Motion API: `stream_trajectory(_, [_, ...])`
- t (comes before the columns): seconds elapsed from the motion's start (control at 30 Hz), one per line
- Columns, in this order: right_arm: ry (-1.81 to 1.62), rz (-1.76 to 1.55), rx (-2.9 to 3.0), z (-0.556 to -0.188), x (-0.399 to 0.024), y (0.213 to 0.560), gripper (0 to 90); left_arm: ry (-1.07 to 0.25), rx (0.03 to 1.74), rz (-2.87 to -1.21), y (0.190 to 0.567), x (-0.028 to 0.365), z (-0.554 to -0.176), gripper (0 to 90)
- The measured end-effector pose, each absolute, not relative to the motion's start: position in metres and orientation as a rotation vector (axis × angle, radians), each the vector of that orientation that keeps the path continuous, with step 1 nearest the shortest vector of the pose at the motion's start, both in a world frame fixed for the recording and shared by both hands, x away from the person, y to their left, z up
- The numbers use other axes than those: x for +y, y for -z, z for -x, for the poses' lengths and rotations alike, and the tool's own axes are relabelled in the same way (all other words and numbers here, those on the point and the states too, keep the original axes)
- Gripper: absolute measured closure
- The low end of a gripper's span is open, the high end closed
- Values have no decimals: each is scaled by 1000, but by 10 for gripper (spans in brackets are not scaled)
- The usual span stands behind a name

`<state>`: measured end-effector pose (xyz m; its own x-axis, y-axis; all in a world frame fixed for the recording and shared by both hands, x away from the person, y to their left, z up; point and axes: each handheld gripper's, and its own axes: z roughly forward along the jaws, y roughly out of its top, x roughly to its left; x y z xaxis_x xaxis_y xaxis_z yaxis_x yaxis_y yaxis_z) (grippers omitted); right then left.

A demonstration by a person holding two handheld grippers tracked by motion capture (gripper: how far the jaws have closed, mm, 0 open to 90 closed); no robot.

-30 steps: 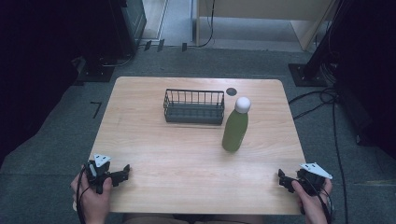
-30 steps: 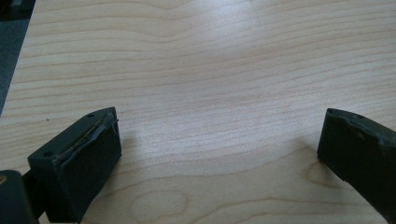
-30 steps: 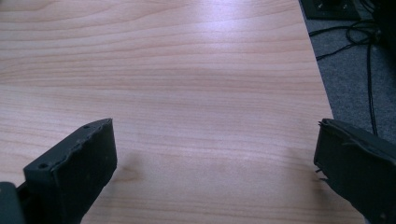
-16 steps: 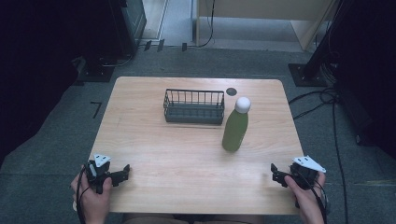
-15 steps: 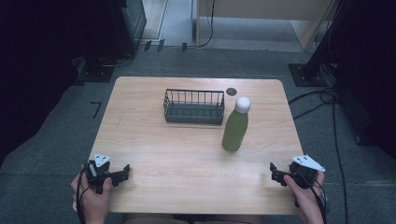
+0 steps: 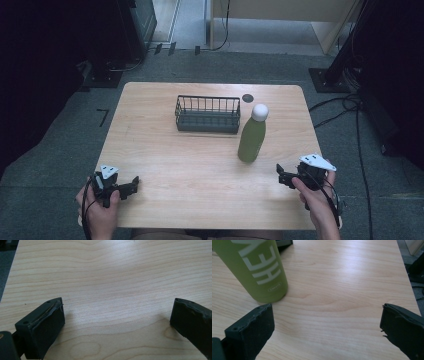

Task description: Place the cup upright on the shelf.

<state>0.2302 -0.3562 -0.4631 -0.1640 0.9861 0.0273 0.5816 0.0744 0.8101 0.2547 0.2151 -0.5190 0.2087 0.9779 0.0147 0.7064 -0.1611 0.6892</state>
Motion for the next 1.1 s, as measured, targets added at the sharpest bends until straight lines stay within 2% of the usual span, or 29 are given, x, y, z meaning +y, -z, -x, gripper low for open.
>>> stream_trajectory(1.1, [-1101,-1432,1903,-280,-289,435,0,-639,1557,-1936,519,215,-255,0])
